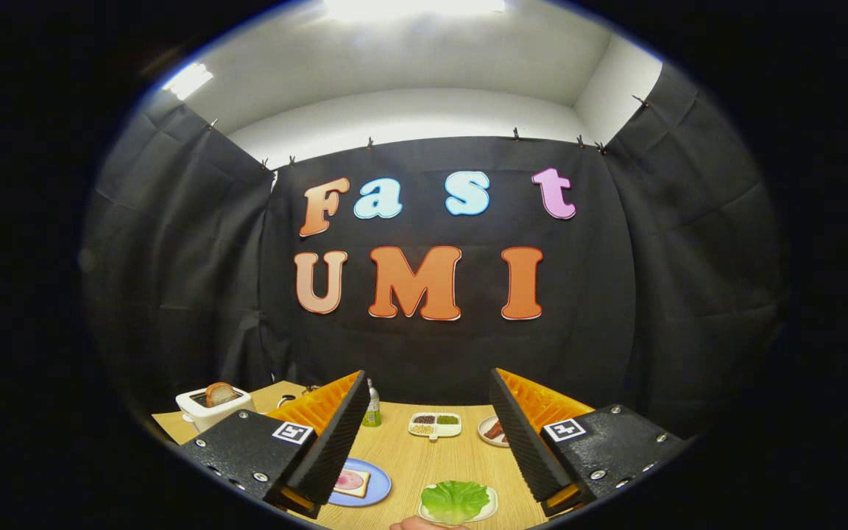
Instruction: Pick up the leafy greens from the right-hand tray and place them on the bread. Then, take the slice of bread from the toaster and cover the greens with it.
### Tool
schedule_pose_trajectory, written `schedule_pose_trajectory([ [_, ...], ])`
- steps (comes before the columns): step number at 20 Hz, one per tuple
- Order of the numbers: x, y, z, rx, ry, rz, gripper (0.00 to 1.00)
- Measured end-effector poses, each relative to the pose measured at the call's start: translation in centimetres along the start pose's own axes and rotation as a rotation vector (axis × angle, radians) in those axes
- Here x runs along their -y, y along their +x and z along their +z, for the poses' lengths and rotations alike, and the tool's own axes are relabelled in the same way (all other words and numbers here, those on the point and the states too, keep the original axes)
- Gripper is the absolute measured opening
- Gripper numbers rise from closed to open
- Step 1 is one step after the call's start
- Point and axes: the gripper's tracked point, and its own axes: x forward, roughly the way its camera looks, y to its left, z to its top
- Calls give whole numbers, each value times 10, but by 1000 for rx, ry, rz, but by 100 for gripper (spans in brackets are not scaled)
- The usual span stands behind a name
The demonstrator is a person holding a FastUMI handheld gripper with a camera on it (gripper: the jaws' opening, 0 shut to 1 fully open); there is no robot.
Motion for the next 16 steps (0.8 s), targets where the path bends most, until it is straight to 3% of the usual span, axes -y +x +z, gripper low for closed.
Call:
schedule_pose_trajectory([
  [5, 8, 11, -26, -84, -3, -16, 98],
  [16, 10, 33, -92, -376, 10, 33, 98],
])
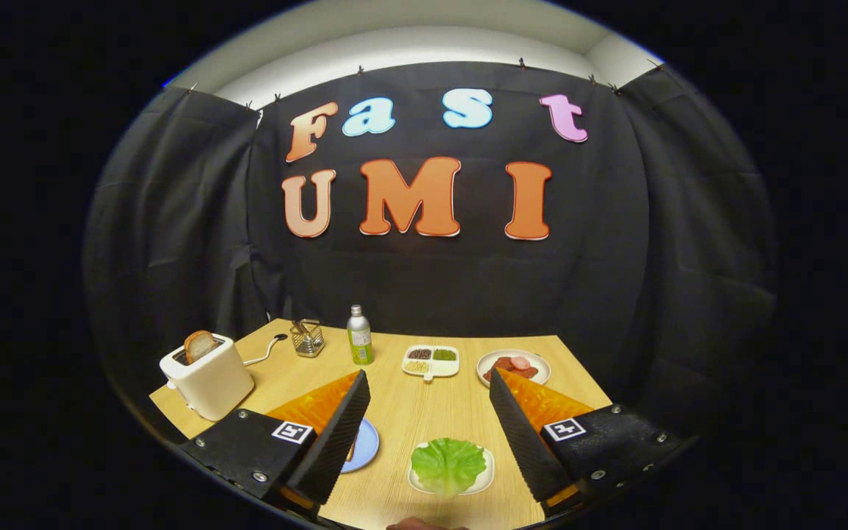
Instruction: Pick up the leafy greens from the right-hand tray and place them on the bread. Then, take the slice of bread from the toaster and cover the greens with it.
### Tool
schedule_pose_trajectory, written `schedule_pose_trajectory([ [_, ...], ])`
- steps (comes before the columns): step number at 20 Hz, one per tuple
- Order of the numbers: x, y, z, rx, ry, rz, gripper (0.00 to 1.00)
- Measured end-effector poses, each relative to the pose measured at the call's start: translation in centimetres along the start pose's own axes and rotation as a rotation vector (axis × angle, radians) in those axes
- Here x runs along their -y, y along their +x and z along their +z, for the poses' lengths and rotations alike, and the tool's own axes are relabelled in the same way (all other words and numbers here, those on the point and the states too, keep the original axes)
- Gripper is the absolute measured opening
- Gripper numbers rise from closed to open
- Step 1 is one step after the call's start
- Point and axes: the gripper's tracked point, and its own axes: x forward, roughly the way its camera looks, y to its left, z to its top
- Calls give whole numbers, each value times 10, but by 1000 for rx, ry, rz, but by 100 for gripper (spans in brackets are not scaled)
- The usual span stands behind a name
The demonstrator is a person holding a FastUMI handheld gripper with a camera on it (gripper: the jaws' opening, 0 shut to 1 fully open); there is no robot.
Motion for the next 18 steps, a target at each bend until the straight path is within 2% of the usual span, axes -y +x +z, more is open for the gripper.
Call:
schedule_pose_trajectory([
  [6, -3, 28, -48, -242, 34, 23, 98],
  [11, 6, 44, -89, -394, -21, -5, 98],
  [18, 18, 63, -144, -604, 13, -17, 99],
])
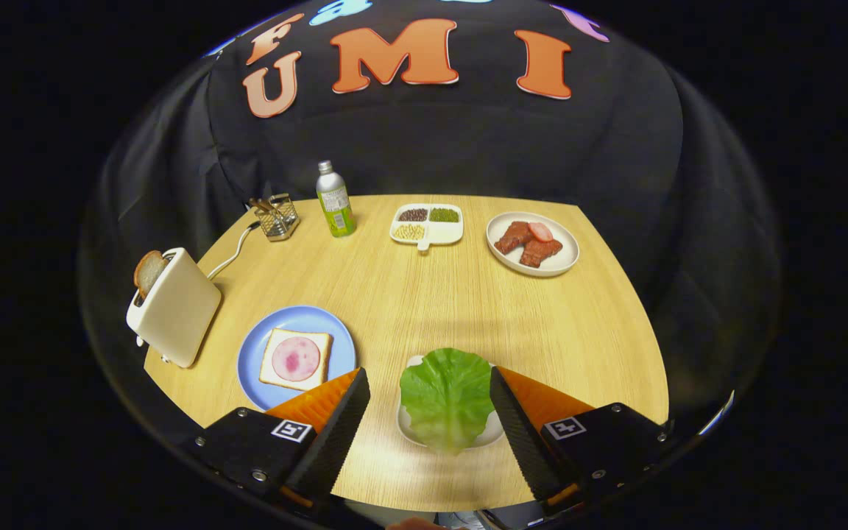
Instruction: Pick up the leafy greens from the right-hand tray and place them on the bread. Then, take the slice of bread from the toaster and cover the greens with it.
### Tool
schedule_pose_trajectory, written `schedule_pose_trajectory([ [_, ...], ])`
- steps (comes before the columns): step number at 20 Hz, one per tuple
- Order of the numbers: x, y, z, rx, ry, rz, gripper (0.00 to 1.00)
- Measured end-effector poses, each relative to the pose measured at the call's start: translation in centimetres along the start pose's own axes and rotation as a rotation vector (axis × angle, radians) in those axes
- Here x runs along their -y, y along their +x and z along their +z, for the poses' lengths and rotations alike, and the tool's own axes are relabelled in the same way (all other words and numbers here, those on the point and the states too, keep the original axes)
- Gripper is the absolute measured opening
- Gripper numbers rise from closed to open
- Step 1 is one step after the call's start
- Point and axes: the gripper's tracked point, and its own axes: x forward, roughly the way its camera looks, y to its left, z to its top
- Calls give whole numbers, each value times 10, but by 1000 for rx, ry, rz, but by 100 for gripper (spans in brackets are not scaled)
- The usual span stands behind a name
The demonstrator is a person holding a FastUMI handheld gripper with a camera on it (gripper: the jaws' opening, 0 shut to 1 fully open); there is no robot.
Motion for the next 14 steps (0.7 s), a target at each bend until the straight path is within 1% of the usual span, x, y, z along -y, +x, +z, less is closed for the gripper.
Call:
schedule_pose_trajectory([
  [3, 4, 17, -14, -78, -17, -2, 99],
  [6, 10, 35, -29, -150, 6, -6, 99],
  [8, 18, 48, -38, -191, 11, -24, 99],
  [11, 22, 64, -53, -261, 21, -20, 99],
  [13, 29, 77, -59, -288, 38, -42, 99],
  [14, 29, 79, -62, -302, 44, -39, 99],
])
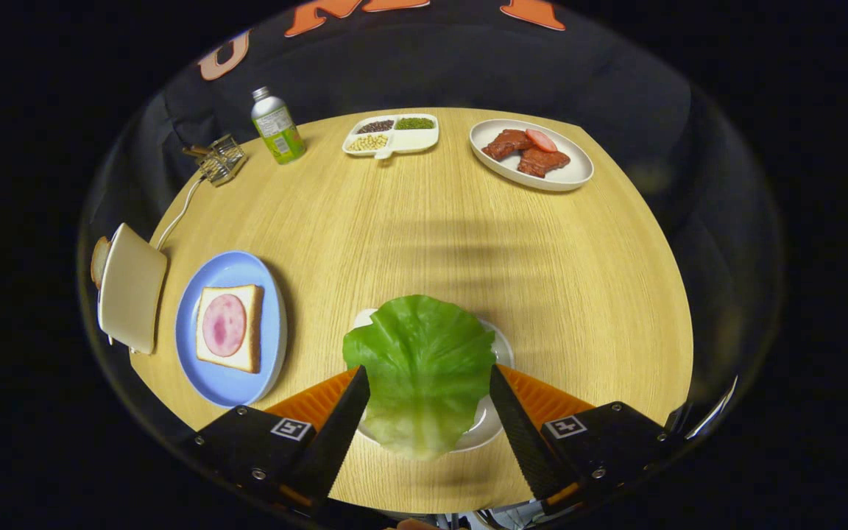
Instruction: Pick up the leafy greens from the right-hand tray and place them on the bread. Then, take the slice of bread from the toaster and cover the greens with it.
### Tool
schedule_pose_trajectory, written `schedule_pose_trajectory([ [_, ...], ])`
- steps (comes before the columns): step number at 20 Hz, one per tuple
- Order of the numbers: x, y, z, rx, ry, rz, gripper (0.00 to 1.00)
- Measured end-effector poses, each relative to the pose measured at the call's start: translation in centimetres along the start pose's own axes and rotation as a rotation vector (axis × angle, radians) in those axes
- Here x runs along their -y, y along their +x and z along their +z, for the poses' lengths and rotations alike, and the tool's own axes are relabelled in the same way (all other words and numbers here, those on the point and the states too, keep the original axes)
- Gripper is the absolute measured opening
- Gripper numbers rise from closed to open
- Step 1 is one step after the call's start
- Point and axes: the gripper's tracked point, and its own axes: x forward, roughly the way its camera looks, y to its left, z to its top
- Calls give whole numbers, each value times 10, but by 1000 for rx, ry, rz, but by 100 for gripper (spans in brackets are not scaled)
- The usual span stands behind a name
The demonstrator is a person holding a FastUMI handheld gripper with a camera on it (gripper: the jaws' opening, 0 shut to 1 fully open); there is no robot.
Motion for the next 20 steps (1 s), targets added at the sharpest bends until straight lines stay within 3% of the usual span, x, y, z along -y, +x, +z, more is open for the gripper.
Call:
schedule_pose_trajectory([
  [13, -16, 31, -18, -62, -67, 8, 95],
  [19, -1, 32, -14, -62, -9, -17, 67],
  [20, 4, 33, -12, -60, 13, -17, 54],
])
